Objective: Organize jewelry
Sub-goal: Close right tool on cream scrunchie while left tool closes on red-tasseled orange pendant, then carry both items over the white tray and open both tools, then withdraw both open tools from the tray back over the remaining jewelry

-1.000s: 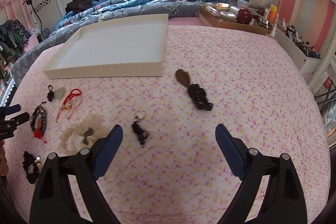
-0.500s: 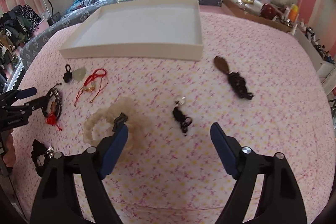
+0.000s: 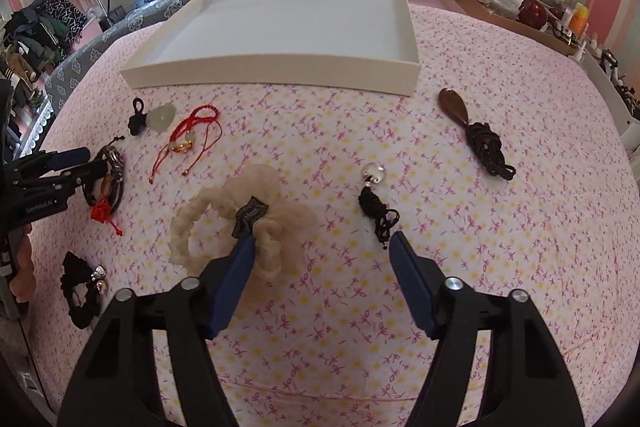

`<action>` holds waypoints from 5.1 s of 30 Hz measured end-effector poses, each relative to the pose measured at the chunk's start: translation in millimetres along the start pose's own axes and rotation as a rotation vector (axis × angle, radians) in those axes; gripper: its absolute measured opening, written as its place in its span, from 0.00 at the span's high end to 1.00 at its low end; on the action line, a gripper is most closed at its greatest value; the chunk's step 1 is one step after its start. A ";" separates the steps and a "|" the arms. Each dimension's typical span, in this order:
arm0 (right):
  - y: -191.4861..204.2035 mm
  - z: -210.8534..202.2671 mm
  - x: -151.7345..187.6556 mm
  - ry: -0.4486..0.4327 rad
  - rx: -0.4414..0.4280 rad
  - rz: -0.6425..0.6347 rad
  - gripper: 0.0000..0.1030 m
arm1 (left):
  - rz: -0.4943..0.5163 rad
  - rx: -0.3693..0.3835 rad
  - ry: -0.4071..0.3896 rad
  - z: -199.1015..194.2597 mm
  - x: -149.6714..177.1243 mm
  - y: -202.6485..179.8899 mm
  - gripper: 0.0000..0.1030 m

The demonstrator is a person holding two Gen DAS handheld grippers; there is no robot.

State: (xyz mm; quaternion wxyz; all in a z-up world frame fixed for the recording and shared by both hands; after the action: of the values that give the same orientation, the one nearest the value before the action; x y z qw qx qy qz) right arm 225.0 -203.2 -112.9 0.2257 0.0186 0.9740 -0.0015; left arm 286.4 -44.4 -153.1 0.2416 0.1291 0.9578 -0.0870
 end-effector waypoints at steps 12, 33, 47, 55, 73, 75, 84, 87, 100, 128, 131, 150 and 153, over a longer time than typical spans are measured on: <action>3.8 5.9 -1.0 0.030 -0.016 -0.016 0.49 | 0.041 0.027 -0.011 0.9 -2.7 -9.0 0.65; 5.8 9.3 -1.3 0.031 -0.036 -0.027 0.68 | 0.042 0.046 -0.010 -9.4 2.3 -10.6 0.83; 5.0 8.4 0.7 0.024 -0.030 -0.029 0.84 | 0.149 0.101 -0.034 -44.9 30.7 -62.5 0.45; 1.6 8.3 0.5 0.020 -0.026 -0.030 0.89 | 0.184 0.100 -0.007 -35.1 37.1 -77.2 0.62; -8.0 -17.6 -4.4 -0.056 -0.022 0.003 0.92 | 0.118 0.117 -0.047 -50.8 26.5 -62.5 0.96; -10.1 -23.9 -6.9 -0.073 -0.033 0.011 0.93 | 0.113 0.114 -0.072 -60.3 21.5 -61.0 0.96; -19.5 -49.0 -22.7 -0.124 -0.047 0.012 0.93 | 0.051 0.134 -0.145 -97.3 -12.9 -43.7 0.96; -25.2 -63.0 -32.2 -0.150 -0.037 0.003 0.93 | 0.049 0.126 -0.175 -110.9 -30.4 -39.6 0.96; -61.4 -77.0 -138.2 -0.290 -0.015 0.025 0.93 | 0.023 0.147 -0.188 -106.3 -141.0 -37.4 0.96; -82.5 111.4 -232.8 -0.120 0.069 -0.017 0.89 | -0.096 0.061 -0.019 84.0 -224.6 -6.5 0.91; -86.9 106.3 -231.8 -0.136 0.058 0.002 0.74 | -0.086 0.034 -0.018 83.9 -221.6 -6.9 0.75; -73.5 -87.5 -186.5 -0.347 0.007 -0.042 0.60 | -0.008 0.041 -0.220 -89.3 -175.9 -23.2 0.28; -73.1 -123.1 -180.2 -0.387 -0.002 -0.033 0.60 | -0.017 0.045 -0.260 -129.6 -166.5 -22.5 0.27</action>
State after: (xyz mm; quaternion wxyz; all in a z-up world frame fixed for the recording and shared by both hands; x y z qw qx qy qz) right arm 329.9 -281.3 76.5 0.4087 0.0020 0.9126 -0.0076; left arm 364.3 -70.3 42.5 0.3602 0.1142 0.9172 -0.1264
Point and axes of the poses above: each gripper's, at about its wrist camera, not at the fingertips, and z roughly the way its jaws point, y to its left, x to its underside, the point moved 4 cm from there along z, roughly the way its jaws point, and after that the axes turned 7 degrees about -z, right-handed, at the moved point
